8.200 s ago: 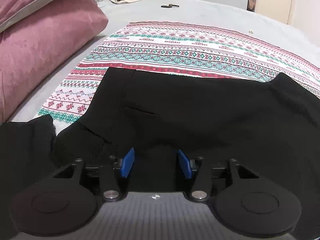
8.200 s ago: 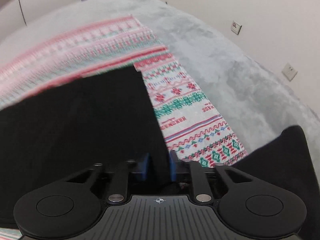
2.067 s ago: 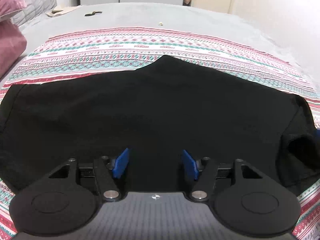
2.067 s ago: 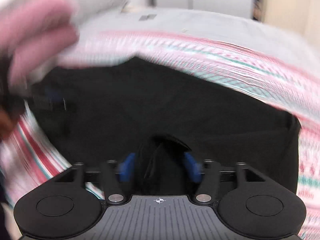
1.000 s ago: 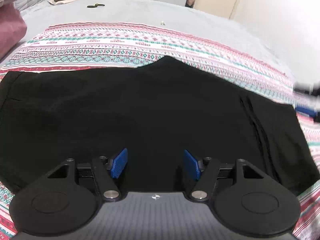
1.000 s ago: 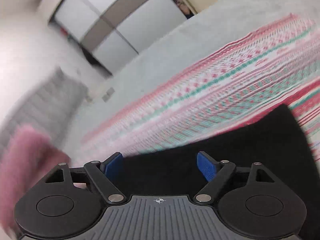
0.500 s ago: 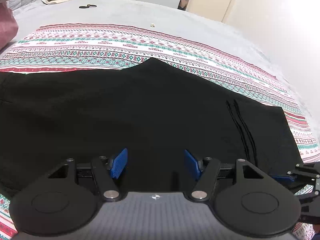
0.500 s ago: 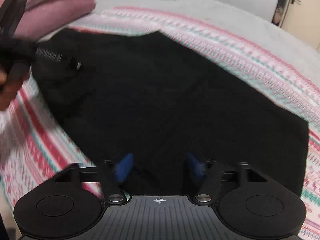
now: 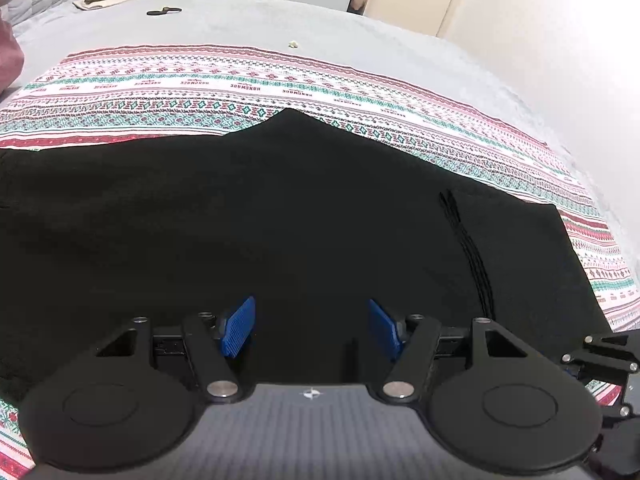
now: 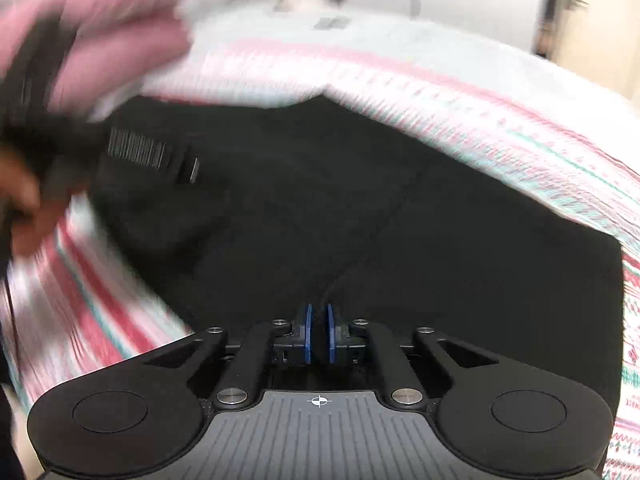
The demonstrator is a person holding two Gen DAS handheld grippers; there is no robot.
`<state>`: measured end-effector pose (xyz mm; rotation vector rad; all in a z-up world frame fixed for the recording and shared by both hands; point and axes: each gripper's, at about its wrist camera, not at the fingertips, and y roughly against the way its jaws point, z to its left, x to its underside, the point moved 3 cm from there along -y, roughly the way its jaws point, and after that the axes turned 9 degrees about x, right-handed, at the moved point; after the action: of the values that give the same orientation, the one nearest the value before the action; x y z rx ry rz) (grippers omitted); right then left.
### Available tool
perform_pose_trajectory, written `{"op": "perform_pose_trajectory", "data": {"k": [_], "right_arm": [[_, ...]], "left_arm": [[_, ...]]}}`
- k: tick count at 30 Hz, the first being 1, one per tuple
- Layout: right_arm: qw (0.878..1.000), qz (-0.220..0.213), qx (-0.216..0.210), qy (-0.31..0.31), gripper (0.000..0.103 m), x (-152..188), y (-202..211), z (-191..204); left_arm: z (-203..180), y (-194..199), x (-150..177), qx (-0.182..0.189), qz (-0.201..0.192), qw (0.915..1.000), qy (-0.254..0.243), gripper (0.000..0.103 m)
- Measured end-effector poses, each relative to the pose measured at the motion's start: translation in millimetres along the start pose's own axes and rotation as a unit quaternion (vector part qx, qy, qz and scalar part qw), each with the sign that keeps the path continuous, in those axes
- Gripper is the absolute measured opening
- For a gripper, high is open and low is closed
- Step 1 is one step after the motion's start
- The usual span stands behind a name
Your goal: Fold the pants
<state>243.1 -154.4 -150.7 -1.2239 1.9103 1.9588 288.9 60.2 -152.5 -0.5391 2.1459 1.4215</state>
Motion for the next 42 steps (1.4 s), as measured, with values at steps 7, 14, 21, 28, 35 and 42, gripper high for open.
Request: {"op": "perform_pose_trajectory", "data": {"k": [7, 14, 21, 28, 35, 42], "right_arm": [[0.999, -0.026, 0.015, 0.041, 0.061, 5, 15, 3], [0.996, -0.011, 0.053, 0.071, 0.053, 19, 5, 14], [0.994, -0.016, 0.076, 0.076, 0.029, 16, 5, 24], [0.995, -0.016, 0.077, 0.063, 0.029, 15, 12, 24], [0.987, -0.042, 0.125, 0.088, 0.027, 13, 12, 37], [0.983, -0.037, 0.136, 0.115, 0.03, 22, 1, 49]], "left_arm": [[1, 2, -1, 0.009, -0.002, 1.0, 0.001, 0.089], [-5, -3, -2, 0.031, -0.006, 0.9993, 0.017, 0.089], [-24, -17, -1, 0.045, -0.003, 0.999, 0.0, 0.089], [-31, -22, 3, 0.065, 0.01, 0.9978, -0.001, 0.089], [-38, -27, 7, 0.06, 0.02, 0.9978, -0.019, 0.089], [-34, -27, 7, 0.064, 0.021, 0.9977, -0.011, 0.089]]}}
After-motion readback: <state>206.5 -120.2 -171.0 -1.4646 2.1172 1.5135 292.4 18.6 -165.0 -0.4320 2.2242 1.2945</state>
